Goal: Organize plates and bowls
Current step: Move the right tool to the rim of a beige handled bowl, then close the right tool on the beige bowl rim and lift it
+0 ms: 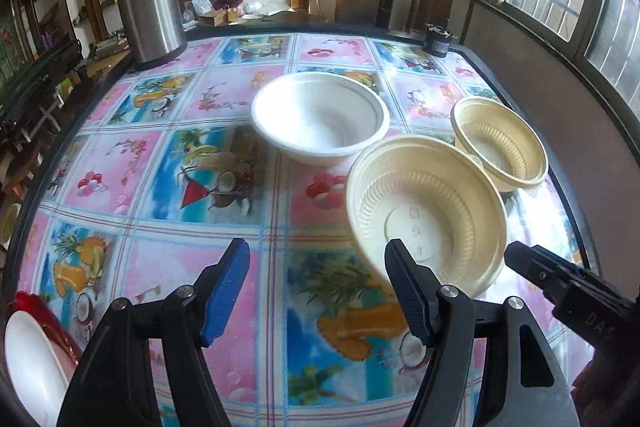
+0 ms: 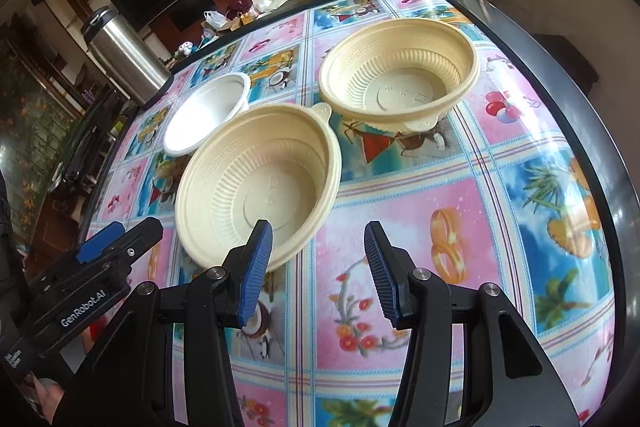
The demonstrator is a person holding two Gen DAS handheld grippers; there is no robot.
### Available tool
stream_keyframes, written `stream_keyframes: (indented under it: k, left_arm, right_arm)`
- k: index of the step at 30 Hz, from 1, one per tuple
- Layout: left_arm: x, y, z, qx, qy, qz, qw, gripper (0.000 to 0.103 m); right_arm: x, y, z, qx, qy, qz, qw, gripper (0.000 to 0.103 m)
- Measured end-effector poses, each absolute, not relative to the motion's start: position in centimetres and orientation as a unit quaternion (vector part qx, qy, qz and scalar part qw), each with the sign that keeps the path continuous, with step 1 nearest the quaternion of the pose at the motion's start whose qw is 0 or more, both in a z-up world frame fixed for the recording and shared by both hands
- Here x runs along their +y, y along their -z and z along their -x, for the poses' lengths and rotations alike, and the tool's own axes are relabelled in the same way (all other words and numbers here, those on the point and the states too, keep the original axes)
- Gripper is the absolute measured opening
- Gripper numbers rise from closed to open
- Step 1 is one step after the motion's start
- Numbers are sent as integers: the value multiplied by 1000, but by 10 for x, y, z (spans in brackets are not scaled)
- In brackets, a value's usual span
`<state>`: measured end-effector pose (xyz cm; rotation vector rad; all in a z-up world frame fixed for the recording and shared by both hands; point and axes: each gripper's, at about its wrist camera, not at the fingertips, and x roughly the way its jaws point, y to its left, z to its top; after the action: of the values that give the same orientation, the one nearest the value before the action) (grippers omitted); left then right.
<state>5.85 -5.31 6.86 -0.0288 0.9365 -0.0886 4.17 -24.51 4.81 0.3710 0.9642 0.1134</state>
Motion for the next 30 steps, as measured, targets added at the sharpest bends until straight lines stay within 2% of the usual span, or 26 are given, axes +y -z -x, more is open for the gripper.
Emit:
stream_keyframes:
  k: [6,13,14,15,16,18,19,20,30]
  left_arm:
    - [-69,-55,-83,484,58,22,873,70]
    - [-84,-36,-101,506,55,15,861,70]
    - [-85,-34,-103,507,49,11,861,70]
    - [-86,-31,-105,510,47,9,859,69]
    - [-86,-30,-106,513,46,8,857,66]
    - [-90,-26,-107,518,51,1,854,48]
    - [-92,-23,-107,521,48,-6,852,32]
    - [-92,-21,-107,524,47,-10,850,22]
    - [-86,-30,-84,513,54,-16,857,22]
  right_arm:
    - [-252,-35,-63,472,-60,-207,855,49]
    - [-249,-26,-77,472,-65,-192,858,49]
    - [-247,-25,-79,474,-62,-184,859,45]
    - [-246,-24,-81,474,-61,-178,860,35]
    - [-246,-23,-82,473,-62,-179,861,29]
    - [-246,-21,-83,471,-64,-180,861,20]
    - [-244,-22,-82,468,-65,-176,864,16]
    - [-242,-24,-79,464,-63,-169,867,14]
    - [-234,-34,-61,459,-66,-151,873,14]
